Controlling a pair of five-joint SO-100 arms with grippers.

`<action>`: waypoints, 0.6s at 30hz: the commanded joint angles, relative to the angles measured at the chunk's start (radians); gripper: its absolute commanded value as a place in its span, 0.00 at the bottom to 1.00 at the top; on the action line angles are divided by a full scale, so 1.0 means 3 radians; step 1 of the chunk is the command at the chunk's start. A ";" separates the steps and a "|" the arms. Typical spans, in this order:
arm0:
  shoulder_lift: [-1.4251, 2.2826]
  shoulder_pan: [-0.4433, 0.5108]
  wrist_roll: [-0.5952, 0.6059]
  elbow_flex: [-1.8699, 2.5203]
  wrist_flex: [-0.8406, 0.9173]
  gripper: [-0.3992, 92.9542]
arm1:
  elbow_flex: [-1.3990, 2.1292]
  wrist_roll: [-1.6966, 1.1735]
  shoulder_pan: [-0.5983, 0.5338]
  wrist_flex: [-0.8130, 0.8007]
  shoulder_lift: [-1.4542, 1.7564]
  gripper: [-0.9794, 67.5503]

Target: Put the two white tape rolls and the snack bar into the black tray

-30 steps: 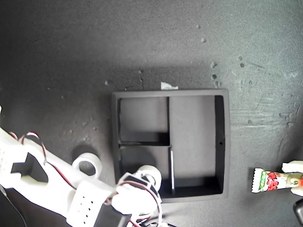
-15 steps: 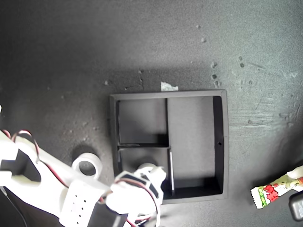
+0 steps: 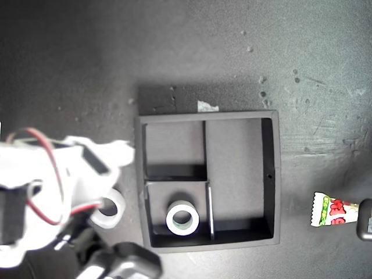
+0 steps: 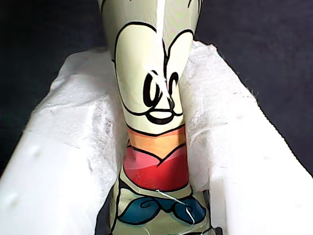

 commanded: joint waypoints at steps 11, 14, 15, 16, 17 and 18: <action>0.0419 0.0920 -0.0879 0.1110 -0.0450 0.26 | -0.1217 -0.4847 0.1012 -0.0189 0.0000 0.00; 0.0486 0.1038 -0.1002 0.1462 -0.0849 0.25 | -0.1616 -0.5328 0.0977 -0.0189 -0.0240 0.00; 0.0506 0.1079 -0.1028 0.1590 -0.1028 0.25 | -0.1769 -0.5461 0.0966 -0.0189 -0.0389 0.00; 0.0516 0.1125 -0.1043 0.1682 -0.1202 0.24 | -0.1923 -0.5553 0.0961 -0.0169 -0.0562 0.00; 0.0511 0.1176 -0.1053 0.1754 -0.1360 0.24 | -0.2091 -0.5614 0.0956 -0.0128 -0.0767 0.00; 0.0481 0.1217 -0.1084 0.1795 -0.1473 0.23 | -0.2291 -0.5660 0.0956 -0.0056 -0.0997 0.00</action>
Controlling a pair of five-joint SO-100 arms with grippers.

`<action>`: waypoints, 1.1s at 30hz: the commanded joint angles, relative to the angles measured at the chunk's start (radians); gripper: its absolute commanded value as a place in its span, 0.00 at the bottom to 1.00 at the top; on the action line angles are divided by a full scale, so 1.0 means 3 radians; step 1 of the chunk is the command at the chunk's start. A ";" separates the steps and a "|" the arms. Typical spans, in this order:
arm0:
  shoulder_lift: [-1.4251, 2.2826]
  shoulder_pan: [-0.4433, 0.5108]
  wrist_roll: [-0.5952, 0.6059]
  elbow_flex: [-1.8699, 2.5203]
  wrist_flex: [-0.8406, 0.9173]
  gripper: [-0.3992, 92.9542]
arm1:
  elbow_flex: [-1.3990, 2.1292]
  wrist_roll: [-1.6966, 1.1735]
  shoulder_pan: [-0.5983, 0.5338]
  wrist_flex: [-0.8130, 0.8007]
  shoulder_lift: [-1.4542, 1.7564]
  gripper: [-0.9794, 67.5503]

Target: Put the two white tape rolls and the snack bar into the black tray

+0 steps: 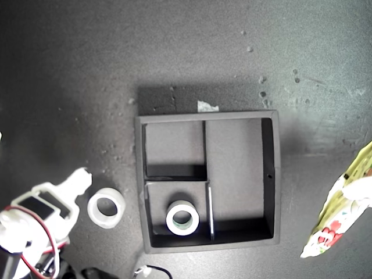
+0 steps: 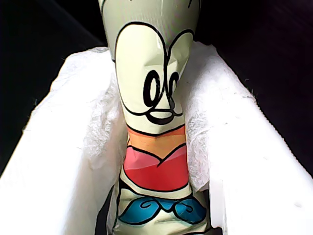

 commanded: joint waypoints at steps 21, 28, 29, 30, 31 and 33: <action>-0.0532 0.0378 -0.0271 0.0404 -0.1396 0.20 | -0.2076 -0.0501 0.0302 0.0036 -0.2142 0.00; -0.0593 0.0312 -0.0383 0.0706 -0.1657 0.13 | -0.2858 -0.0527 0.0281 0.0343 -0.3012 0.01; -0.0624 0.0276 -0.0399 0.0741 -0.1672 0.08 | -0.2823 -0.0522 0.0276 0.0322 -0.3017 0.01; -0.0639 0.0240 -0.0424 0.0787 -0.1677 0.04 | -0.2792 -0.0516 0.0266 0.0312 -0.3022 0.01; -0.0634 0.0194 -0.0435 0.0839 -0.1687 0.01 | -0.2777 -0.0516 0.0261 0.0312 -0.3022 0.03; -0.0562 0.0118 -0.0404 0.0956 -0.1749 0.01 | -0.2766 -0.0527 0.0225 0.0343 -0.3022 0.09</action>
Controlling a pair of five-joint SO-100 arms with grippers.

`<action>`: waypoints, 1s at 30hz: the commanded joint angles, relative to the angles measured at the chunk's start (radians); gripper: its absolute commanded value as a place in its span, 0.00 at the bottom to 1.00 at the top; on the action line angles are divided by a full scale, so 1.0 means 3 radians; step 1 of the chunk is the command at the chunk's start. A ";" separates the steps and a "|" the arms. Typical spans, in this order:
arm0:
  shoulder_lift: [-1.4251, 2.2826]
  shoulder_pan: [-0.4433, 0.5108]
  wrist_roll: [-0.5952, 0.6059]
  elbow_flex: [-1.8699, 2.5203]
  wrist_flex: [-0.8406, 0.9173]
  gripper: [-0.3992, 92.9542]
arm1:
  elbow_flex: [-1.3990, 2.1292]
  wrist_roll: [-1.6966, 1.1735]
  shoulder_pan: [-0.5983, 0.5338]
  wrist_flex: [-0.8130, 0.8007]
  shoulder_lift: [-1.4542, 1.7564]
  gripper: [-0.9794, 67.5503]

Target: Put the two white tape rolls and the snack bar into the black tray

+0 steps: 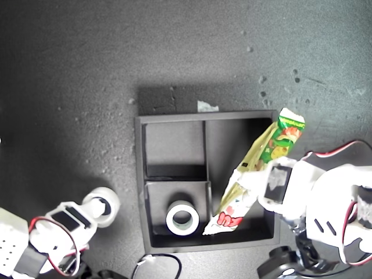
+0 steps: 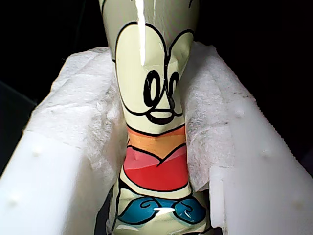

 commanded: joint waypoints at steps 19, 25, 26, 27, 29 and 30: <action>-0.0082 -0.1048 0.1560 -0.2587 0.1744 0.01 | -0.1115 0.0348 -0.0133 0.1253 0.0041 0.28; -0.1012 -0.1283 0.1836 -0.3467 0.1928 0.01 | -0.2066 0.1534 -0.0205 0.1897 0.0240 0.01; -0.1212 -0.1309 0.1856 -0.3666 0.2010 0.01 | -0.2112 0.1723 -0.0240 0.1897 0.0281 0.01; -0.1437 -0.1324 0.1871 -0.3901 0.2112 0.01 | -0.2148 0.1892 -0.0271 0.1897 0.0307 0.01; -0.1989 -0.1365 0.1877 -0.4587 0.2413 0.01 | -0.2117 0.2224 -0.0312 0.1897 0.0373 0.01; -0.2352 -0.1375 0.1897 -0.5108 0.2633 0.01 | -0.2020 0.2367 -0.0317 0.1897 0.0445 0.01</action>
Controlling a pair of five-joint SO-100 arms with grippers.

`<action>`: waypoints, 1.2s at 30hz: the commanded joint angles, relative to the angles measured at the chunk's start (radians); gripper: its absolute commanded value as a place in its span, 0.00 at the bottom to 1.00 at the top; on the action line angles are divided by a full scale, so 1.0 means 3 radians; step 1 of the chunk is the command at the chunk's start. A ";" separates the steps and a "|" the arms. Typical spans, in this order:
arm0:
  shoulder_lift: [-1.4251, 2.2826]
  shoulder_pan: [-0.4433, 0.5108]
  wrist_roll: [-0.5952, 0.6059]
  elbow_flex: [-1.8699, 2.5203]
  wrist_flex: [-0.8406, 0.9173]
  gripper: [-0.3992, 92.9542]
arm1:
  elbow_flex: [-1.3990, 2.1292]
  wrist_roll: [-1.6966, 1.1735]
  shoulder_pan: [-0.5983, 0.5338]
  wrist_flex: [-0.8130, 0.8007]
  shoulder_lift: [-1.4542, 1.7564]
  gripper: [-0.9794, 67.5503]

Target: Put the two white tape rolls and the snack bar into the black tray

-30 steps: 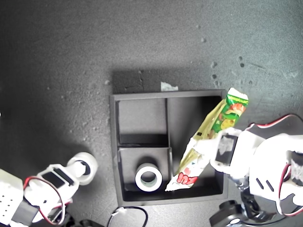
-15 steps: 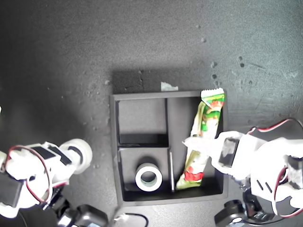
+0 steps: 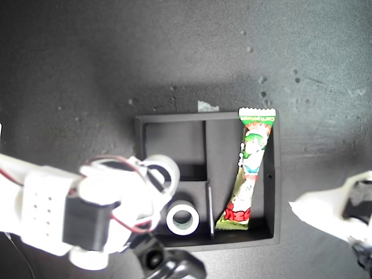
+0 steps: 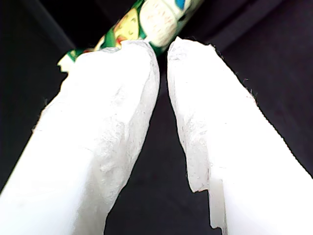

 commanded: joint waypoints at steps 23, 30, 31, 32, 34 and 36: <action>-0.0036 -0.0363 0.0148 -0.0905 0.0629 0.02 | 0.5481 0.1600 0.0041 -0.2035 0.3707 0.00; 0.2040 -0.0593 -0.0046 0.1028 0.0557 0.01 | 0.7823 0.1299 0.0128 -0.3211 0.5338 0.00; 0.2367 -0.0649 -0.0072 0.1401 0.0465 0.01 | 0.7987 0.1227 0.0159 -0.3288 0.5369 0.00; 0.2736 -0.0716 -0.0097 0.1877 0.0291 0.01 | 0.8151 0.1115 0.0205 -0.3400 0.5374 0.00; 0.3528 -0.0864 -0.0107 0.2930 -0.0174 0.00 | 0.8519 0.0869 0.0327 -0.3707 0.5384 0.00; 0.4234 -0.0956 -0.0123 0.3825 -0.0547 0.00 | 0.8851 0.0644 0.0455 -0.4029 0.5389 0.00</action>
